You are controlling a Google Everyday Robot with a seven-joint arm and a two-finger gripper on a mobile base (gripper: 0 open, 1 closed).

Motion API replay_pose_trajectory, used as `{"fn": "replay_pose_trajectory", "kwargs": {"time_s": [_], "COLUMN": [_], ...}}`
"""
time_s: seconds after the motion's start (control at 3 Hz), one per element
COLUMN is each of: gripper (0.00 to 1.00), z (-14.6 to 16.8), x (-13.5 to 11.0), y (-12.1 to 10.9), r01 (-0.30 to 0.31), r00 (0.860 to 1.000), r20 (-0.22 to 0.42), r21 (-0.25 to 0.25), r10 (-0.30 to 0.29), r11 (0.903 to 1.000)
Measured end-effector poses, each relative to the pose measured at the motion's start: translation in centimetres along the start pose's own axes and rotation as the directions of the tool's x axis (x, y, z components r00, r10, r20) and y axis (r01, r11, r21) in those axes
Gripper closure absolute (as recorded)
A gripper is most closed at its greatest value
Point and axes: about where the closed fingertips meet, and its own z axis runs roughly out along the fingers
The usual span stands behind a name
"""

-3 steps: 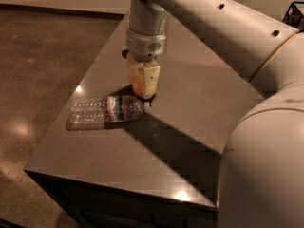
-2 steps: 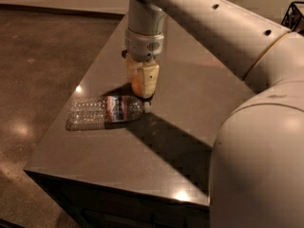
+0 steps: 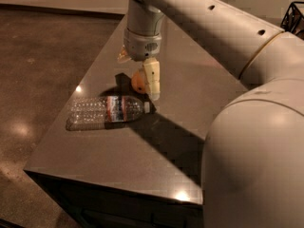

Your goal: Move orange near water bottle

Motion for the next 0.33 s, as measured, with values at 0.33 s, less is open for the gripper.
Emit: {"fn": "replay_pose_trajectory", "kwargs": {"time_s": [0.33], "gripper": [0.0], "z": [0.0], "x": [0.0], "y": [0.0], "r01": [0.0], "r00": [1.0], "r20": [0.0], "r21": [0.0], "r10": [0.0], "r11": [1.0]}}
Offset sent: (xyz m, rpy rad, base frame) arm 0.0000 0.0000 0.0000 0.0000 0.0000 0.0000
